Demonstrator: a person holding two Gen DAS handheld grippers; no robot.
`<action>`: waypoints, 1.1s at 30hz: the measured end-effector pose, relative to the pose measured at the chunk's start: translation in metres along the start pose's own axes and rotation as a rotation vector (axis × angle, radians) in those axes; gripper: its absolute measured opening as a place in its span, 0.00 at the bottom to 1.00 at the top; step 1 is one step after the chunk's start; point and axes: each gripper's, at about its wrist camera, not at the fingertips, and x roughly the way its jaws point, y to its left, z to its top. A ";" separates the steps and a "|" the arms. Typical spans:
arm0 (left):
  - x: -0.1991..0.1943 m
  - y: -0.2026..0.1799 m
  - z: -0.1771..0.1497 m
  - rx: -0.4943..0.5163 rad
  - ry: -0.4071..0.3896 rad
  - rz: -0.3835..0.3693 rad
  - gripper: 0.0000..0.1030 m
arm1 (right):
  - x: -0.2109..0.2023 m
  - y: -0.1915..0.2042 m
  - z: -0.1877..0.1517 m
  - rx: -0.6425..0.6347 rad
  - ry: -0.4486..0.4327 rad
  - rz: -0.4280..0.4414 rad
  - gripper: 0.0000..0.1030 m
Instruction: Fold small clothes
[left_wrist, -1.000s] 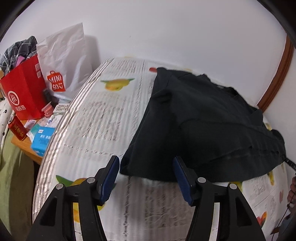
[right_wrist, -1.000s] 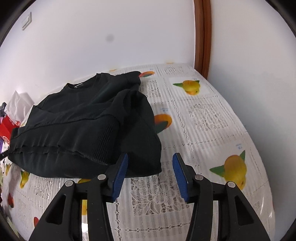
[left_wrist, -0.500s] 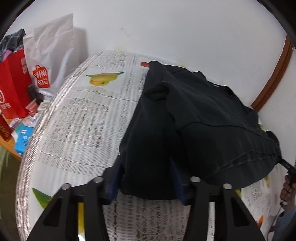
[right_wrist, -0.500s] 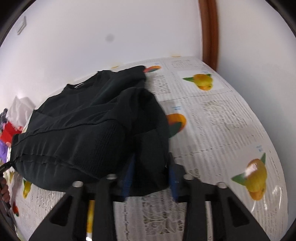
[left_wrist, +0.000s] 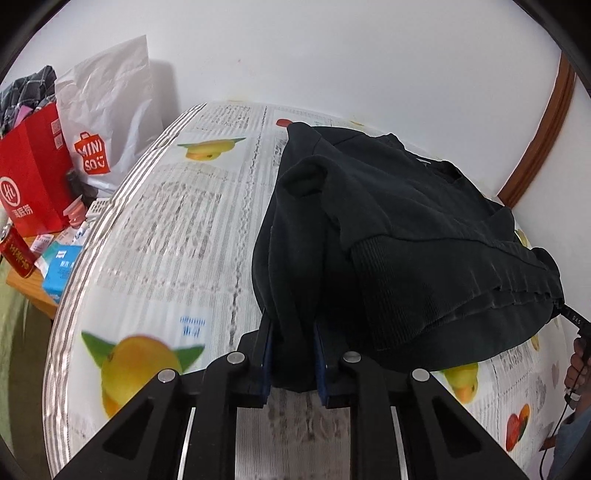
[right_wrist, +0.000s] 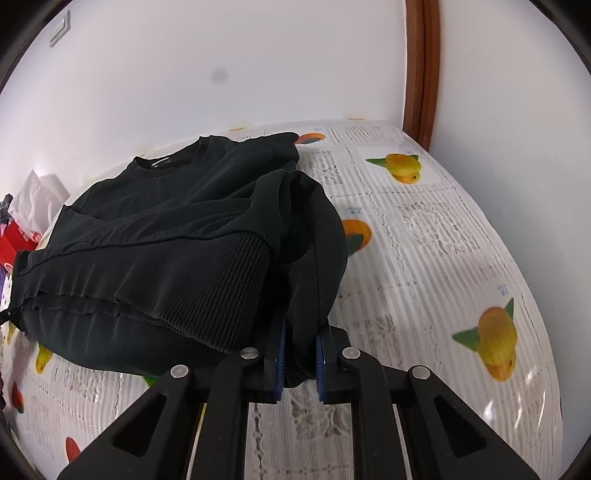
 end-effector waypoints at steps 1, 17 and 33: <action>-0.002 0.000 -0.003 -0.002 0.002 -0.001 0.17 | -0.001 0.000 -0.002 0.002 0.002 -0.003 0.12; -0.032 -0.011 -0.048 0.032 0.000 0.009 0.18 | -0.028 -0.007 -0.031 0.007 0.031 -0.050 0.12; -0.042 -0.016 -0.068 0.035 -0.004 0.022 0.19 | -0.034 -0.007 -0.040 0.032 0.053 -0.092 0.12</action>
